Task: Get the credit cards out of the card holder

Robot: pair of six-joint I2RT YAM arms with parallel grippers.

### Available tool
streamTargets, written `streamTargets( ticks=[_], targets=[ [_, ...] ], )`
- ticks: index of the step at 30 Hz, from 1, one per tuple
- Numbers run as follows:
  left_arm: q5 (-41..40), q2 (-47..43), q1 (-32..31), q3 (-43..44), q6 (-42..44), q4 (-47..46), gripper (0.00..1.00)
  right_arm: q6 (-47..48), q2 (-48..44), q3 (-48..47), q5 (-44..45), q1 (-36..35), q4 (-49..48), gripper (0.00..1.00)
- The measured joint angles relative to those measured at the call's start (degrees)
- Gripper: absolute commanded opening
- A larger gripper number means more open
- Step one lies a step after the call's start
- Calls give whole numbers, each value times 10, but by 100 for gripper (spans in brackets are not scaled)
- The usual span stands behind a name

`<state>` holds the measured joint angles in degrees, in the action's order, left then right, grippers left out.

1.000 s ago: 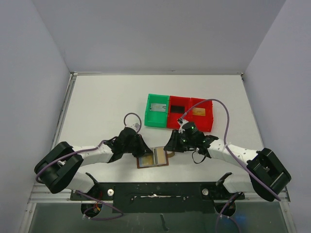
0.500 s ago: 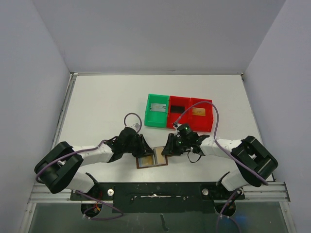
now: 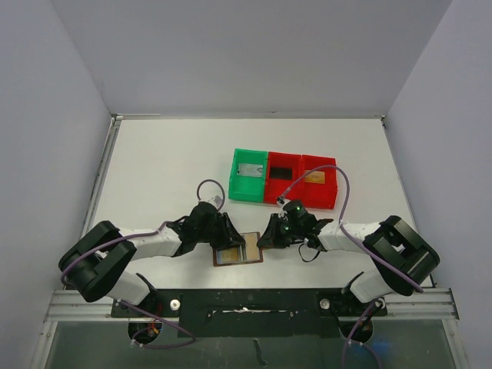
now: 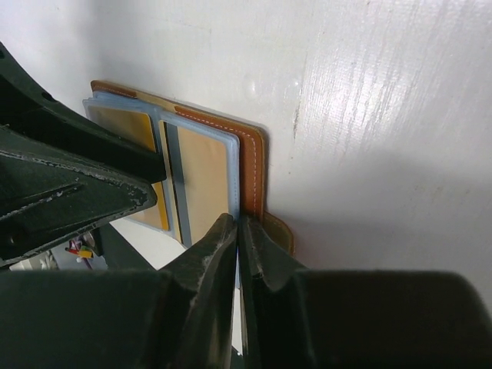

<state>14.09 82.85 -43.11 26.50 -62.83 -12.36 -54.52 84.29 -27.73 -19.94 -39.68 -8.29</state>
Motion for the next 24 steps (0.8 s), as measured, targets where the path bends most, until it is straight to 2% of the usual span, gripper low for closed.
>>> streamTargets(
  ticks=[17, 21, 24],
  targets=[
    [-38, -4, -11, 25, 12, 54, 38, -10, 9, 2, -7, 0, -21, 2],
    [-37, 13, -17, 33, 12, 44, 33, -10, 9, 3, -7, 0, -22, 2],
    [-36, 21, -18, 30, 7, 29, 22, -10, 9, 4, -7, 0, -23, 2]
  ],
)
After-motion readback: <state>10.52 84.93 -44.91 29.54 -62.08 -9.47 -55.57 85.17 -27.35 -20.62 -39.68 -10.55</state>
